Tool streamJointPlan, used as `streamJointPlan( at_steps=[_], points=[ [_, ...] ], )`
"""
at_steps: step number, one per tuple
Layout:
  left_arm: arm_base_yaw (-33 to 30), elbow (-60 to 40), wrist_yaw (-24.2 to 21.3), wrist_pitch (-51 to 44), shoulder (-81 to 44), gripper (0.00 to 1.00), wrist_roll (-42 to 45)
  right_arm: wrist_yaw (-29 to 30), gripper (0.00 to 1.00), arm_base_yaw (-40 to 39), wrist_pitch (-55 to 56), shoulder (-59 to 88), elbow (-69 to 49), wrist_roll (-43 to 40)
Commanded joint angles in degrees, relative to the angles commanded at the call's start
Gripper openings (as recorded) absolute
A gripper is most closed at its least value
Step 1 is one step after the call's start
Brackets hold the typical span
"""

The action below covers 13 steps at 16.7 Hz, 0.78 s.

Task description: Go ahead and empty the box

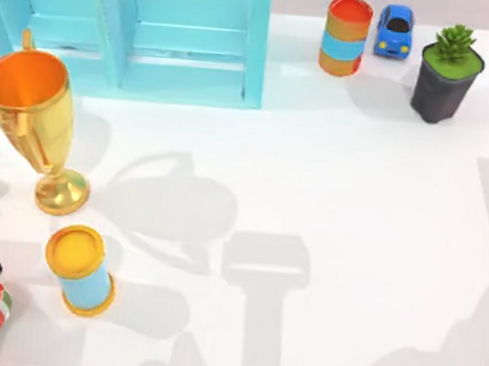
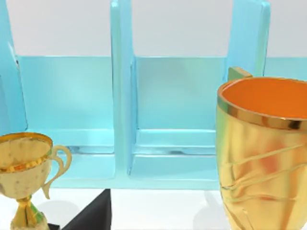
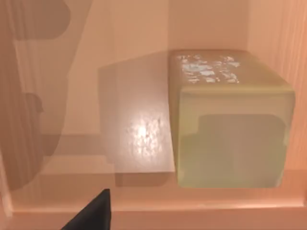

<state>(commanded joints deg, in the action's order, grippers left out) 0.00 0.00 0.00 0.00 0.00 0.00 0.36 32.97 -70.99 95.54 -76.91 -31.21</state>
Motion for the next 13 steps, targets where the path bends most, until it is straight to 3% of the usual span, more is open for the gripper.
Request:
streamJointPlan(
  at_steps=[7,13],
  points=[
    [0.0,0.0,0.0,0.0,0.0,1.00,0.0,0.0,1.00,-0.2,1.0,0.2,0.9,0.1],
    [0.0,0.0,0.0,0.0,0.0,1.00,0.0,0.0,1.00,-0.2,15.8,4.1,11.1,0.2]
  ],
)
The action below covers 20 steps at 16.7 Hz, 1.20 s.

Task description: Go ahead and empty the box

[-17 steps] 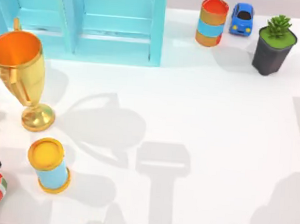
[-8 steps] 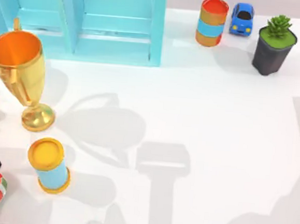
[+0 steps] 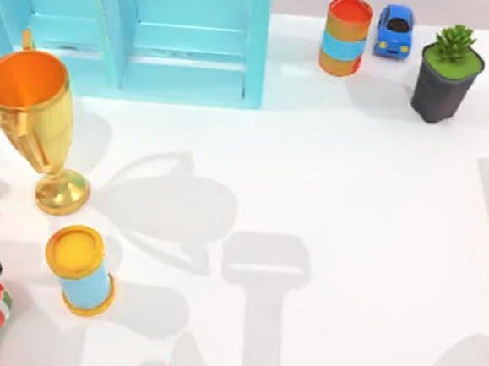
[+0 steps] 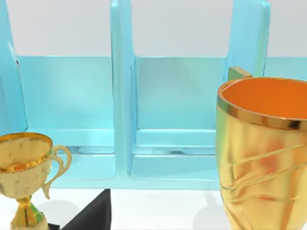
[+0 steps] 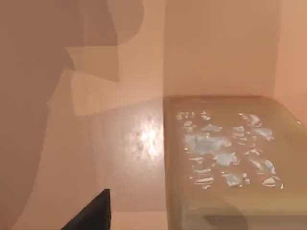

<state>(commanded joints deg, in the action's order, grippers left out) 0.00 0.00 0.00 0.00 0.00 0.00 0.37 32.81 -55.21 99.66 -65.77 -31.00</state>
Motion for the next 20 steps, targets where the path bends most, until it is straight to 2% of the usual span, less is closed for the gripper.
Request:
streamJointPlan(
  at_steps=[3,8,20],
  points=[
    [0.0,0.0,0.0,0.0,0.0,1.00,0.0,0.0,1.00,0.1,5.9,1.9,4.5,0.0],
    [0.0,0.0,0.0,0.0,0.0,1.00,0.0,0.0,1.00,0.1,6.8,2.2,5.2,-0.1],
    [0.0,0.0,0.0,0.0,0.0,1.00,0.0,0.0,0.10,0.1,6.8,2.2,5.2,-0.1]
  ],
)
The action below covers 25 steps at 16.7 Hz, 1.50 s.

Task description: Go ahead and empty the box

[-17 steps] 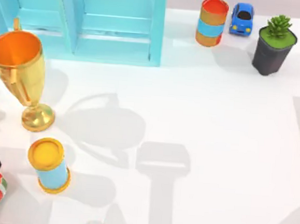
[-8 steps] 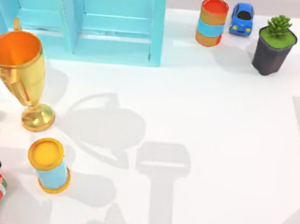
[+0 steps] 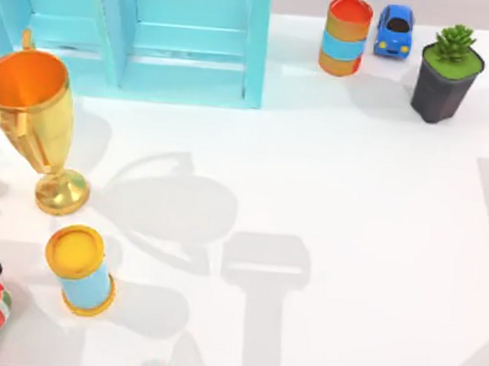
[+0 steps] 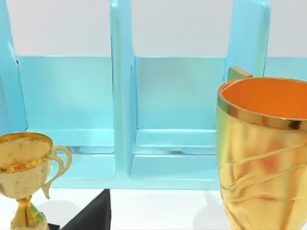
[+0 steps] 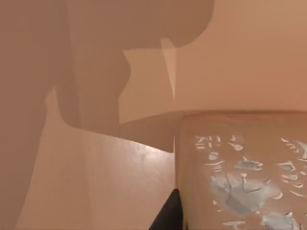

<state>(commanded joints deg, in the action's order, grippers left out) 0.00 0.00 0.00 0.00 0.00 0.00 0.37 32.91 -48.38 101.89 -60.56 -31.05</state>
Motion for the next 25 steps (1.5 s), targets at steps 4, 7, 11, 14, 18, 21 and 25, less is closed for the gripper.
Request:
streamJointPlan(
  at_steps=[4,7,11,14,18,21,25],
  points=[
    [0.0,0.0,0.0,0.0,0.0,1.00,0.0,0.0,0.00,0.0,0.0,0.0,0.0,0.0],
    [0.0,0.0,0.0,0.0,0.0,1.00,0.0,0.0,0.00,0.0,0.0,0.0,0.0,0.0],
    [0.0,0.0,0.0,0.0,0.0,1.00,0.0,0.0,0.00,0.0,-0.2,-0.1,-0.2,0.1],
    [0.0,0.0,0.0,0.0,0.0,1.00,0.0,0.0,0.00,0.2,-4.1,-0.7,-3.7,0.0],
    [0.0,0.0,0.0,0.0,0.0,1.00,0.0,0.0,0.00,0.3,-15.5,-2.8,-12.4,-0.3],
    [0.0,0.0,0.0,0.0,0.0,1.00,0.0,0.0,0.00,0.4,-24.6,-4.8,-19.1,-0.4],
    [0.0,0.0,0.0,0.0,0.0,1.00,0.0,0.0,0.00,0.3,-29.5,-6.4,-23.3,-0.3]
  ],
)
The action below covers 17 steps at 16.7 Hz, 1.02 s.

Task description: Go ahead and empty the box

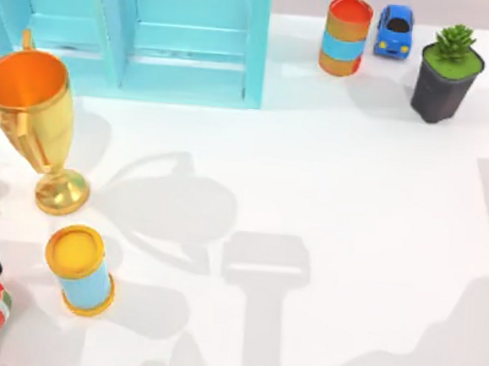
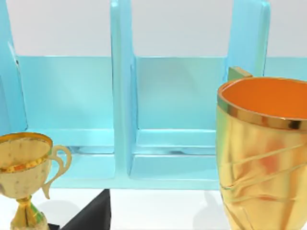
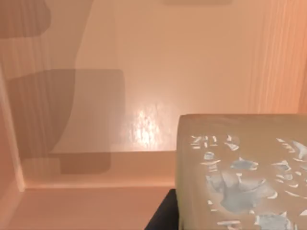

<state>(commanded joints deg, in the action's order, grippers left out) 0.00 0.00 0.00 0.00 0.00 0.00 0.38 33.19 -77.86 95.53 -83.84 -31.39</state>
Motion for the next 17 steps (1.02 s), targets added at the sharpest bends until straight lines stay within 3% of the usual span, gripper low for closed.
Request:
streamJointPlan(
  at_steps=[5,8,12,17],
  points=[
    [0.0,0.0,0.0,0.0,0.0,1.00,0.0,0.0,0.00,-0.8,0.1,0.8,-0.3,0.8],
    [0.0,0.0,0.0,0.0,0.0,1.00,0.0,0.0,0.00,-6.1,0.3,4.2,-3.3,6.1],
    [0.0,0.0,0.0,0.0,0.0,1.00,0.0,-0.1,0.00,-21.0,1.0,11.9,-9.1,21.2],
    [0.0,0.0,0.0,0.0,0.0,1.00,0.0,-0.5,0.00,-47.4,3.3,22.8,-16.2,47.9]
  ],
)
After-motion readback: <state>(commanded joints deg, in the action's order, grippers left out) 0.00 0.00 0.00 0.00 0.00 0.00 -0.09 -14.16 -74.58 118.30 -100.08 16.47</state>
